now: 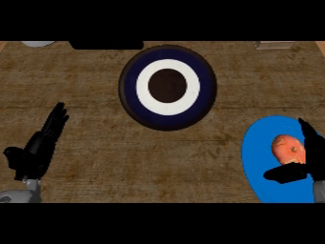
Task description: Pick the squash from the plate and place it in the plate
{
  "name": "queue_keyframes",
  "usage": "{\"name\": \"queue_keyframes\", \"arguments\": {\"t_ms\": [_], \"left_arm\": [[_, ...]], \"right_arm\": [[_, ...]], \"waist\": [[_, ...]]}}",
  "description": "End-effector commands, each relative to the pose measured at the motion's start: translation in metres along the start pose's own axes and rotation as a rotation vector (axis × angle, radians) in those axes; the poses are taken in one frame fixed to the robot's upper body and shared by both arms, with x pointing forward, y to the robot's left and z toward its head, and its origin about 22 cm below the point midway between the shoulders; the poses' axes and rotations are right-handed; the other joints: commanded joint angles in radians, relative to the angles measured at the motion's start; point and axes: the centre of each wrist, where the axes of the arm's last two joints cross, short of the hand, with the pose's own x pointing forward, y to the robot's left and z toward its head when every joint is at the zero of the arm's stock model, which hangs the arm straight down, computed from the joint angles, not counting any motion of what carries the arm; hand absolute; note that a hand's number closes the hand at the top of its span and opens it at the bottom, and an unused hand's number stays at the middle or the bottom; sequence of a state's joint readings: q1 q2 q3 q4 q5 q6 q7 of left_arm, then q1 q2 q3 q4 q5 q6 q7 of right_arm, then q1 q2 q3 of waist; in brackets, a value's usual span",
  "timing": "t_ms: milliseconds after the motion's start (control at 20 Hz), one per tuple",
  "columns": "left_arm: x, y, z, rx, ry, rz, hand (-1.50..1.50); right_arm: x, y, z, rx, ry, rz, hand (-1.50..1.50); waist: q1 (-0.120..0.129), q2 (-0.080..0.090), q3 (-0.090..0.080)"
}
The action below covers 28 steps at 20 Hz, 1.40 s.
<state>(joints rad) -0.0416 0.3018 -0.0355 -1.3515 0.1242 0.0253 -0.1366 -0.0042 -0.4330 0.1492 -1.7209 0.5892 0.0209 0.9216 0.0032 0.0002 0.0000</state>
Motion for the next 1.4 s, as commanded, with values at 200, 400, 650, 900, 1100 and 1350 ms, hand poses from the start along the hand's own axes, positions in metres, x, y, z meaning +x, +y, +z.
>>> {"name": "queue_keyframes", "arguments": {"t_ms": [200,400,650,900,1100,1350], "left_arm": [[0.002,-0.002,-0.008,-0.010,-0.010,-0.013,0.00],[0.003,0.005,-0.013,0.002,-0.018,-0.019,0.00],[-0.003,-0.002,-0.019,0.003,0.003,0.005,0.00],[-0.006,0.005,-0.004,0.002,0.005,-0.011,0.00],[0.002,-0.007,-0.007,0.011,-0.004,-0.002,0.00],[-0.010,0.001,0.014,0.005,0.014,-0.001,0.00]], "right_arm": [[-0.009,0.007,-0.028,0.008,0.031,0.021,-1.50],[-0.017,0.003,-0.042,0.105,-0.062,0.033,1.50],[-0.023,0.014,-0.038,0.063,-0.098,0.024,1.50],[-0.014,0.015,-0.026,-0.019,-0.165,0.048,1.50],[-0.043,0.031,-0.020,-0.129,-0.285,0.075,1.50],[-0.058,0.056,-0.020,-0.210,-0.474,-0.045,1.50]], "waist": [[-0.002,0.000,0.000],[-0.001,0.001,0.000],[-0.005,0.001,0.000],[-0.004,0.000,0.000],[-0.008,-0.001,0.000],[0.000,-0.001,0.001]]}}
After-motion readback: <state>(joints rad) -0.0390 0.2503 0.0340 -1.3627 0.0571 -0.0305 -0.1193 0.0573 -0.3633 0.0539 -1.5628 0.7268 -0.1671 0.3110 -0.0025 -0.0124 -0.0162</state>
